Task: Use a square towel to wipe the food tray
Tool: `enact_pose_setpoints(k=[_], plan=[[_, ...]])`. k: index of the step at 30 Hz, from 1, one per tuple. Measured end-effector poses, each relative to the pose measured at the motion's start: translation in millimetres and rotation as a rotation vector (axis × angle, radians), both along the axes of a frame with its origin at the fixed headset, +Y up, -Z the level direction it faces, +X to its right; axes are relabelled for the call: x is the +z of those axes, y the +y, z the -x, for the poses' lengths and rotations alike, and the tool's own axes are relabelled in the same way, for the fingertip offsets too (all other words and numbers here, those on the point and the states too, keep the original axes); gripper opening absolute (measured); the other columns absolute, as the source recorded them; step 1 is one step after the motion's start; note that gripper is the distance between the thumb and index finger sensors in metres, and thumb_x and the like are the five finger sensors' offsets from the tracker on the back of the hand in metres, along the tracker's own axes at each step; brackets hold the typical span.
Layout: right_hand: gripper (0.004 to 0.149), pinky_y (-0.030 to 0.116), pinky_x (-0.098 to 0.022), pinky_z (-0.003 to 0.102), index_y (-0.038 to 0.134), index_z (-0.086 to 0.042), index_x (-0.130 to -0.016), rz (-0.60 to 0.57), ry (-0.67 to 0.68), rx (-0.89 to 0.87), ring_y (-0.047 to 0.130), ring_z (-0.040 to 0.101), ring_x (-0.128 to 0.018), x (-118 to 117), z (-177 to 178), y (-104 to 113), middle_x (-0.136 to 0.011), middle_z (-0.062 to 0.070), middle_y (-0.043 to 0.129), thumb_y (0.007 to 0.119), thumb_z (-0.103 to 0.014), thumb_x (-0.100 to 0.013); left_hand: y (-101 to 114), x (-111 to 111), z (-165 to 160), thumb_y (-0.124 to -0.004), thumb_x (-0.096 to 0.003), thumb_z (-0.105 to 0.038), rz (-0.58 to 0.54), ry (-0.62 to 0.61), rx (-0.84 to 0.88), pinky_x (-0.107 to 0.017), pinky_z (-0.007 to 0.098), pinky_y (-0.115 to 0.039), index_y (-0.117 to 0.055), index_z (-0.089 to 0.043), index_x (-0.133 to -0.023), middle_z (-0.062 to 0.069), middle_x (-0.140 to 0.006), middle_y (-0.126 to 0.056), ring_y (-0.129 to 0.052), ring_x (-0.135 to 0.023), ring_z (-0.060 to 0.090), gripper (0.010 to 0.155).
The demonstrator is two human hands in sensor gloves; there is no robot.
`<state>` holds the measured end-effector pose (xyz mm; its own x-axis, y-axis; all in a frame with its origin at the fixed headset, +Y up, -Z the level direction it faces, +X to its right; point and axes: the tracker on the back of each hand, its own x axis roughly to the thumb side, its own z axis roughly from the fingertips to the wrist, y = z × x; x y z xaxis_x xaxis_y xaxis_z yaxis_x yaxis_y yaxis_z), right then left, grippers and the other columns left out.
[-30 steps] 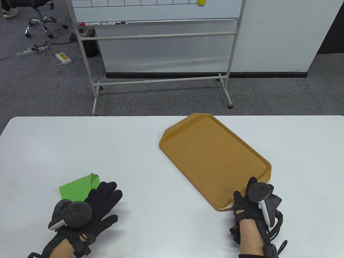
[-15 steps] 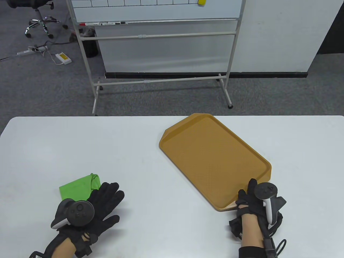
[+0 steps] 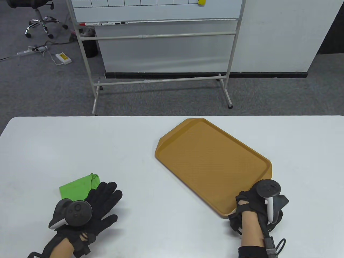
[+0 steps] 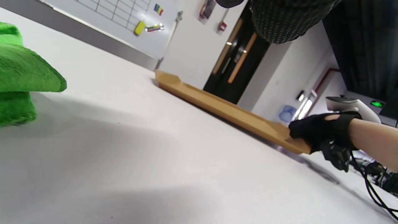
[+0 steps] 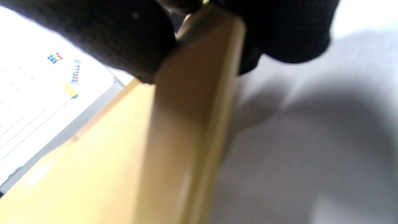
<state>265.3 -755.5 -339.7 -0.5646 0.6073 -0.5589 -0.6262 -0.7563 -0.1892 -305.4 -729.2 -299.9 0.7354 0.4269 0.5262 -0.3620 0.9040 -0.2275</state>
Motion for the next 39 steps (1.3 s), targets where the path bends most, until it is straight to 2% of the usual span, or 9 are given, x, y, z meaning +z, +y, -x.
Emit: enact_pose_setpoints(k=[7, 13, 17, 23, 33, 36, 39], plan=[[0.084, 0.081, -0.037, 0.042, 0.036, -0.015, -0.105, 0.060, 0.205, 0.008, 0.092, 0.029, -0.057, 5.1, 7.7, 14.2, -0.106, 0.026, 0.054, 0.091, -0.026, -0.042, -0.5, -2.8, 8.2, -0.068, -0.0515, -0.056, 0.009, 0.028, 0.012, -0.074, 0.059, -0.017, -0.028, -0.034, -0.112, 0.000, -0.120, -0.009, -0.008, -0.108, 0.036, 0.075], [0.084, 0.080, -0.038, 0.044, 0.035, -0.019, -0.106, 0.139, 0.410, 0.035, 0.092, 0.030, -0.058, 1.3, 40.0, 11.4, -0.107, 0.025, 0.053, 0.089, -0.025, -0.042, 2.6, -4.0, 17.2, -0.068, -0.0515, -0.056, 0.003, 0.059, 0.023, -0.074, 0.059, -0.017, -0.028, -0.034, -0.112, 0.000, -0.120, -0.009, -0.008, -0.108, 0.036, 0.075], [0.082, 0.080, -0.038, 0.045, 0.036, -0.022, -0.106, 0.160, 0.499, 0.065, 0.091, 0.032, -0.059, -0.2, 61.4, 8.8, -0.107, 0.023, 0.053, 0.088, -0.024, -0.042, 7.0, -4.7, 27.4, -0.068, -0.0514, -0.056, -0.014, 0.096, 0.034, -0.074, 0.058, -0.017, -0.029, -0.035, -0.112, 0.000, -0.120, -0.009, -0.008, -0.108, 0.036, 0.075], [0.081, 0.080, -0.039, 0.046, 0.036, -0.025, -0.106, 0.206, 0.578, 0.099, 0.091, 0.033, -0.060, -0.2, 81.0, 5.3, -0.108, 0.023, 0.053, 0.087, -0.023, -0.042, 7.2, -6.2, 37.1, -0.068, -0.0515, -0.056, -0.005, 0.131, 0.049, -0.074, 0.058, -0.017, -0.029, -0.034, -0.112, 0.001, -0.120, -0.009, -0.009, -0.108, 0.036, 0.075], [0.081, 0.080, -0.040, 0.044, 0.032, -0.029, -0.105, 0.293, 0.585, 0.189, 0.090, 0.035, -0.064, -1.6, 90.3, -3.5, -0.110, 0.021, 0.050, 0.086, -0.025, -0.044, 5.8, -7.2, 33.9, -0.068, -0.0513, -0.056, 0.008, 0.136, 0.017, -0.074, 0.058, -0.018, -0.030, -0.034, -0.112, 0.001, -0.120, -0.011, -0.010, -0.108, 0.036, 0.075], [0.082, 0.079, -0.042, 0.044, 0.030, -0.029, -0.105, 0.316, 0.588, 0.220, 0.089, 0.034, -0.066, -0.7, 93.3, -3.4, -0.111, 0.020, 0.048, 0.084, -0.027, -0.045, 5.6, -9.1, 39.6, -0.068, -0.0514, -0.056, 0.008, 0.206, -0.007, -0.074, 0.059, -0.021, -0.031, -0.034, -0.112, 0.001, -0.121, -0.014, -0.013, -0.108, 0.037, 0.074], [0.081, 0.078, -0.043, 0.044, 0.028, -0.030, -0.105, 0.323, 0.591, 0.214, 0.088, 0.034, -0.067, -0.6, 92.6, -3.8, -0.111, 0.020, 0.047, 0.083, -0.027, -0.045, 4.4, -12.5, 55.5, -0.068, -0.0517, -0.056, 0.011, 0.381, -0.049, -0.074, 0.061, -0.026, -0.035, -0.032, -0.112, 0.004, -0.122, -0.022, -0.020, -0.109, 0.040, 0.073]])
